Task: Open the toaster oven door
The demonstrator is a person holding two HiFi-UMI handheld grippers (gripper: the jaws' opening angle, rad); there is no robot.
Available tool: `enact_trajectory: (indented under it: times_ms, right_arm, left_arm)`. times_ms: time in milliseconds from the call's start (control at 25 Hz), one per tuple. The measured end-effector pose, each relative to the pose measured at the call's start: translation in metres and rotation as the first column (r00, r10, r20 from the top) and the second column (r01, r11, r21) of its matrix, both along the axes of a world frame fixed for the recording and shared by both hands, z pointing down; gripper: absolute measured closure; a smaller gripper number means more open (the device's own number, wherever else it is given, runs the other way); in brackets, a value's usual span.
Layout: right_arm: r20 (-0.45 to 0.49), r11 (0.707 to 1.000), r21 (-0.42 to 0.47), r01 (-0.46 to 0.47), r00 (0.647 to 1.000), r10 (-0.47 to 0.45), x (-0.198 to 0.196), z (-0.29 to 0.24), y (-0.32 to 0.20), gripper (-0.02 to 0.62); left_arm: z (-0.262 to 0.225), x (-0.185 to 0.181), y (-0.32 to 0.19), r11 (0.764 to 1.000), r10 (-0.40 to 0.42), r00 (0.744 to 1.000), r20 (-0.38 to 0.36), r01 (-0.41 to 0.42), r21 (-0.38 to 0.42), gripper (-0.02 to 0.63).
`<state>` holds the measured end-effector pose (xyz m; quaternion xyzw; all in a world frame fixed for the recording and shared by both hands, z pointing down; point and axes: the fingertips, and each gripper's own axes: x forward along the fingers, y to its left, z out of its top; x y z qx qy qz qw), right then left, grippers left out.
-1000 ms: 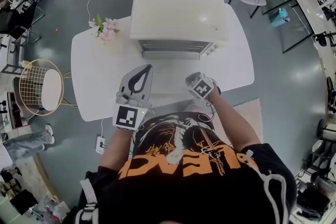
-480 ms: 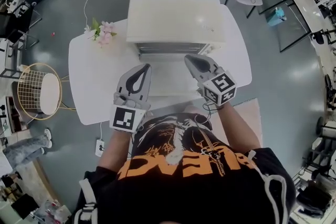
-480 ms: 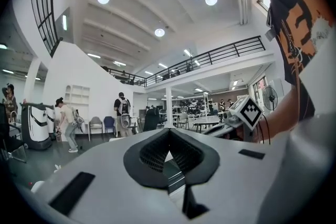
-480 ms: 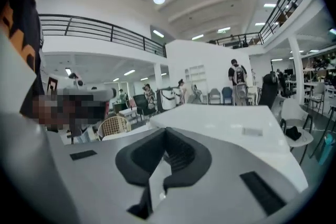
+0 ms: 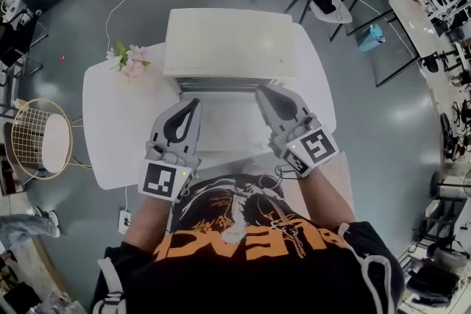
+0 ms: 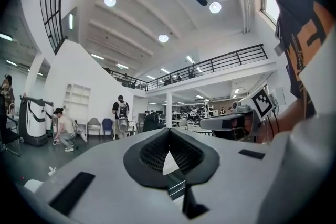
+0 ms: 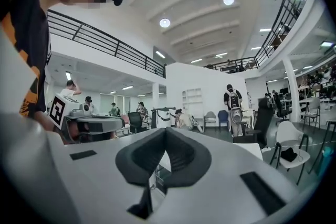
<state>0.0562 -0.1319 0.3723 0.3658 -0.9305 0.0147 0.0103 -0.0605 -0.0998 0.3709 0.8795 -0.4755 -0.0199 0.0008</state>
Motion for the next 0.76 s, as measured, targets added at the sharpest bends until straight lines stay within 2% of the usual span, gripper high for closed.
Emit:
enact_trajectory:
  times_ms: [320, 760]
  right_arm:
    - [0.006, 1.000, 0.011, -0.013, 1.000, 0.013, 0.0008, -0.0064, -0.0035, 0.581]
    - [0.003, 1.000, 0.015, 0.001, 1.000, -0.001, -0.0069, -0.0074, -0.0051, 0.581]
  left_arm:
    - [-0.0065, -0.0016, -0.0002, 1.000, -0.002, 1.000, -0.028, 0.002, 0.002, 0.584]
    - [-0.0093, -0.0071, 0.0019, 1.000, -0.016, 1.000, -0.023, 0.016, 0.002, 0.584]
